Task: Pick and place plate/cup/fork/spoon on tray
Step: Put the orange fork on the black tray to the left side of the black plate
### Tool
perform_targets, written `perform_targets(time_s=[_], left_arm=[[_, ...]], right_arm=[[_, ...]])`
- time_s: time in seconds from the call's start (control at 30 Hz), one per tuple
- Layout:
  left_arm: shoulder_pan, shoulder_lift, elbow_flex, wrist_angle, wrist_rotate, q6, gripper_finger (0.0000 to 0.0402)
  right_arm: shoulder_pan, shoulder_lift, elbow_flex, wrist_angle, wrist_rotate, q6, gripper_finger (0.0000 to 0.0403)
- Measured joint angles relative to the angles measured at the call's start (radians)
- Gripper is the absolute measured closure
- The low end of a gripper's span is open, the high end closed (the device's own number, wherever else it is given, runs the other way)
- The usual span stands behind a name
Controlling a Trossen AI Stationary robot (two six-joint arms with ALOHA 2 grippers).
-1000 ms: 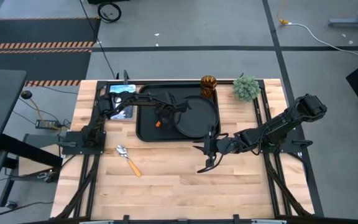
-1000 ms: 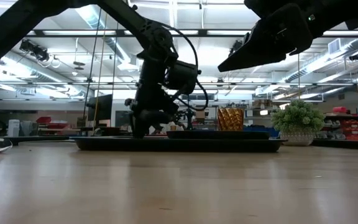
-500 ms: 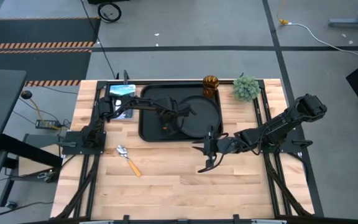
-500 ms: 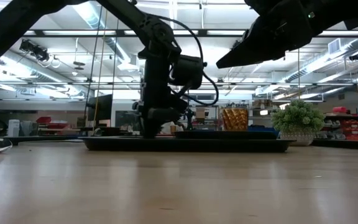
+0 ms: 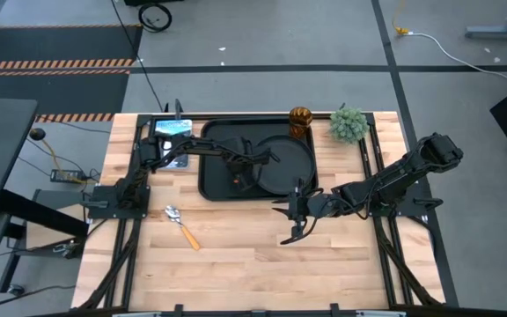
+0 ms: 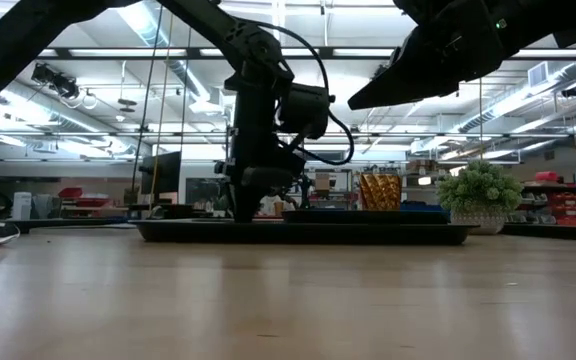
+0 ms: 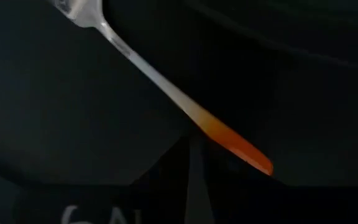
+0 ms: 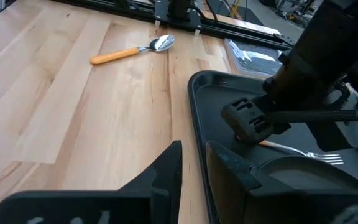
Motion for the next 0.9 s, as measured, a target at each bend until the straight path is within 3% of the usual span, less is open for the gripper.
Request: perform_targets(time_s=[0.5, 0.9], left_arm=[[-0.031, 0.003, 0.024, -0.073, 0.064, 0.037, 0.0349], [-0.046, 0.003, 0.024, -0.091, 0.017, 0.045, 0.035]], right_arm=[[0.0, 0.0, 0.0, 0.001, -0.003, 0.001, 0.0322], [0.004, 0.0, 0.0, 0.016, -0.027, 0.009, 0.0322]])
